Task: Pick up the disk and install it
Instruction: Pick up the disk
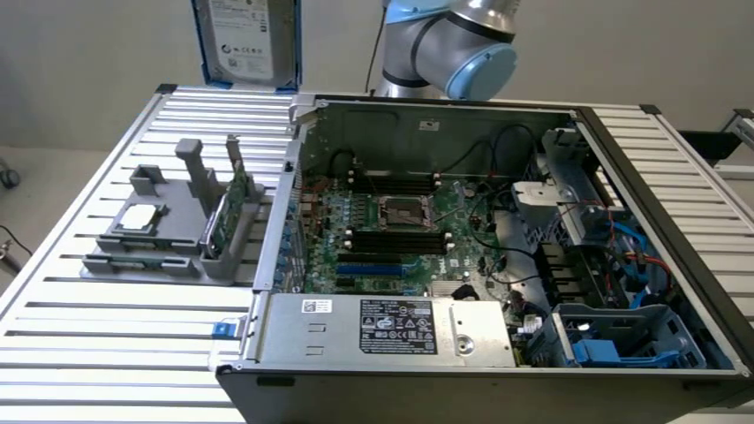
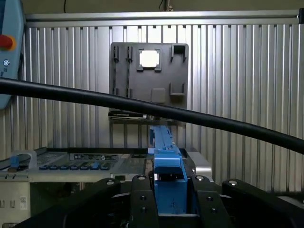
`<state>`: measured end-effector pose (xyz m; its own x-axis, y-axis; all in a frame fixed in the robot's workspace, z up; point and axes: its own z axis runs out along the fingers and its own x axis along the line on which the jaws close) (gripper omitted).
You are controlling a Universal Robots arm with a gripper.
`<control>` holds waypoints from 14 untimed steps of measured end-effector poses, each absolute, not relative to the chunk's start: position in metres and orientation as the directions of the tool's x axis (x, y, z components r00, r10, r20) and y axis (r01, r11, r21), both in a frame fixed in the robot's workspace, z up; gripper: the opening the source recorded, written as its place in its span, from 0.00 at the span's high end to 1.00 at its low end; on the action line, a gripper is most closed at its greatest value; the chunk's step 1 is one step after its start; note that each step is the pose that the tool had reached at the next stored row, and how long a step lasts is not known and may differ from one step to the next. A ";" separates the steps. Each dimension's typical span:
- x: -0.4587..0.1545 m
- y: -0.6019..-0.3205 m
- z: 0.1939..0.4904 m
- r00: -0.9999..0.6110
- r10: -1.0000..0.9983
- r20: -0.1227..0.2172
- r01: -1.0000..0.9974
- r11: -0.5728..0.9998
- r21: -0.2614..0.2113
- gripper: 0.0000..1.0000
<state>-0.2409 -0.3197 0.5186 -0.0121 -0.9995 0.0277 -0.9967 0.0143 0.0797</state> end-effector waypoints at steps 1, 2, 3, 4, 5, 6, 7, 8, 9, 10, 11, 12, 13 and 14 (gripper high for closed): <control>-0.236 -0.321 0.519 -0.012 -1.000 0.028 -0.997 0.014 0.080 0.67; -0.232 -0.321 0.520 -0.012 -1.000 0.028 -0.997 0.014 0.081 0.67; -0.228 -0.322 0.521 -0.011 -1.000 0.028 -0.997 0.014 0.082 0.67; -0.224 -0.323 0.521 -0.011 -1.000 0.028 -0.997 0.013 0.082 0.67; -0.220 -0.323 0.521 -0.011 -1.000 0.028 -0.996 0.013 0.083 0.67; -0.217 -0.324 0.522 -0.011 -1.000 0.028 -0.996 0.013 0.083 0.67; -0.213 -0.325 0.522 -0.010 -1.000 0.028 -0.996 0.013 0.083 0.67; -0.209 -0.326 0.522 -0.010 -1.000 0.028 -0.996 0.012 0.083 0.67; -0.205 -0.326 0.523 -0.009 -1.000 0.028 -0.996 0.012 0.083 0.67; -0.201 -0.327 0.523 -0.008 -1.000 0.028 -0.996 0.010 0.083 0.67; -0.197 -0.327 0.523 -0.007 -1.000 0.028 -0.996 0.009 0.083 0.67; -0.194 -0.327 0.524 -0.005 -1.000 0.028 -0.996 0.007 0.083 0.67; -0.190 -0.327 0.524 -0.003 -1.000 0.028 -0.996 0.006 0.083 0.67; -0.187 -0.328 0.524 -0.002 -1.000 0.028 -0.996 0.005 0.083 0.67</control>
